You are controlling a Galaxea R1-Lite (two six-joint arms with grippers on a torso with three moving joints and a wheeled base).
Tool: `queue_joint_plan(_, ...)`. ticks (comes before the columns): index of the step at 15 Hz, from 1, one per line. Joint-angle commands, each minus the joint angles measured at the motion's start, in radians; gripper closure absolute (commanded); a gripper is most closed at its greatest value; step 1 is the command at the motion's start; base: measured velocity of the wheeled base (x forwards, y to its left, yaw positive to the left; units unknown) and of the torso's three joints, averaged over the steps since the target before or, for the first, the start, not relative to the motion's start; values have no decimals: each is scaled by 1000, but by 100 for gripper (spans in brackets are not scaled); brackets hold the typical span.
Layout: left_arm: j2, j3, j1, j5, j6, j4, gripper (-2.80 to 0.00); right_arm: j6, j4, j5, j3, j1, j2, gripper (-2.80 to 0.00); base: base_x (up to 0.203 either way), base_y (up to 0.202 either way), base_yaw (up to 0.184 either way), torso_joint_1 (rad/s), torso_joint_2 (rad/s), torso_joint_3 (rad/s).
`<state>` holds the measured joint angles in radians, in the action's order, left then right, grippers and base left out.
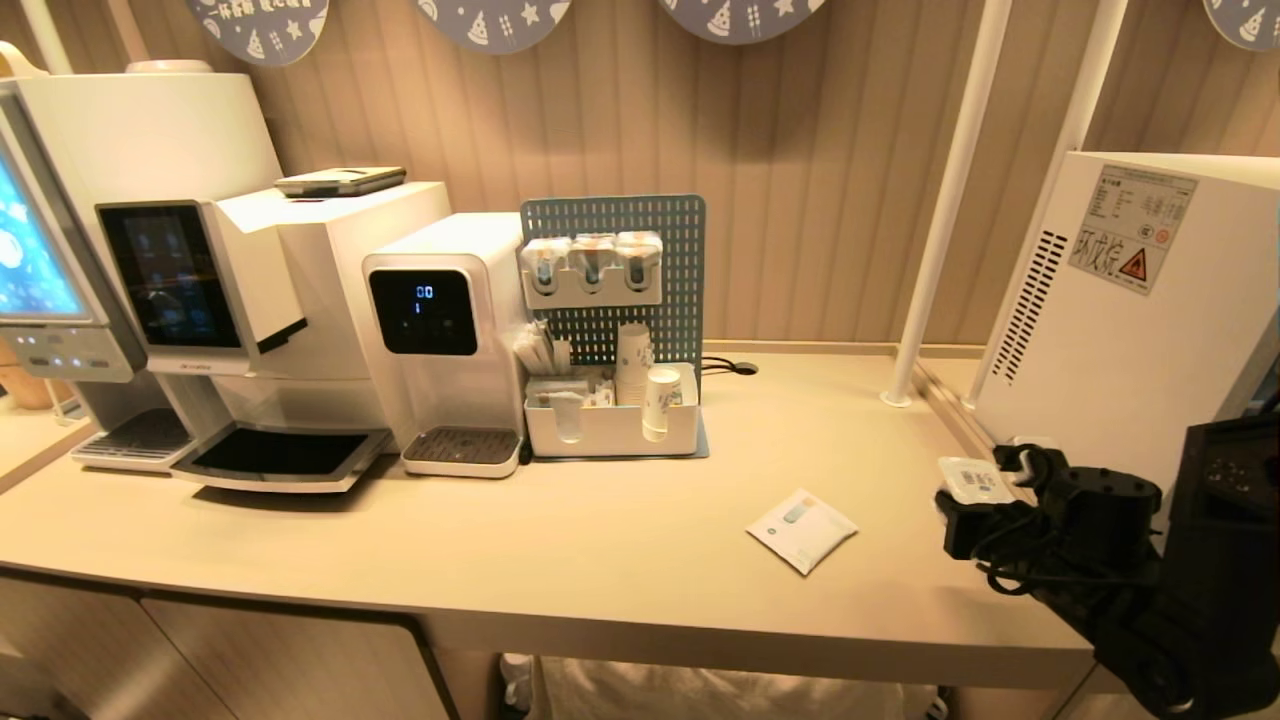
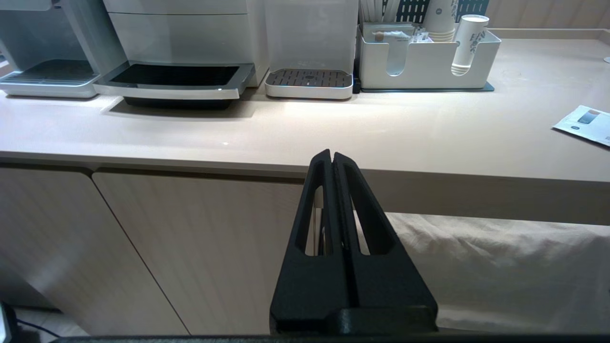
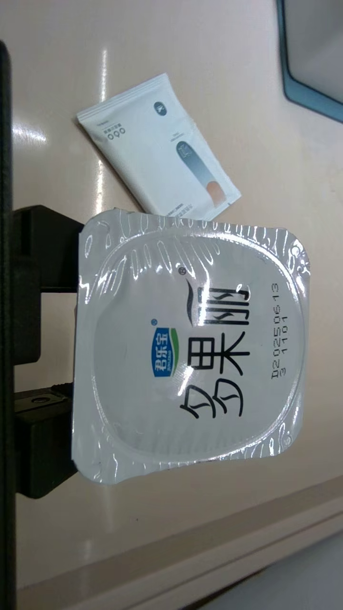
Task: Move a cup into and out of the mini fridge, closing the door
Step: Place the yoghurt on the table
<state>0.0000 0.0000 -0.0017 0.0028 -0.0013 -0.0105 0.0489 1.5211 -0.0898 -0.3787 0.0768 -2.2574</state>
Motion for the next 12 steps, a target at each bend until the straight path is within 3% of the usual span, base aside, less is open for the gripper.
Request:
queue_joint_plan(1, 2, 0, 0, 0, 0, 0, 0, 0, 9, -3, -48, 5, -110, 0, 0, 0, 0, 0, 0, 0)
queue_joint_plan(7, 2, 0, 0, 0, 0, 0, 0, -14, 9, -35, -184, 6, -326, 0, 0, 0, 0, 0, 0, 0)
queue_joint_plan(12, 2, 0, 0, 0, 0, 0, 0, -33, 9, -52, -205, 6, -349, 0, 0, 0, 0, 0, 0, 0)
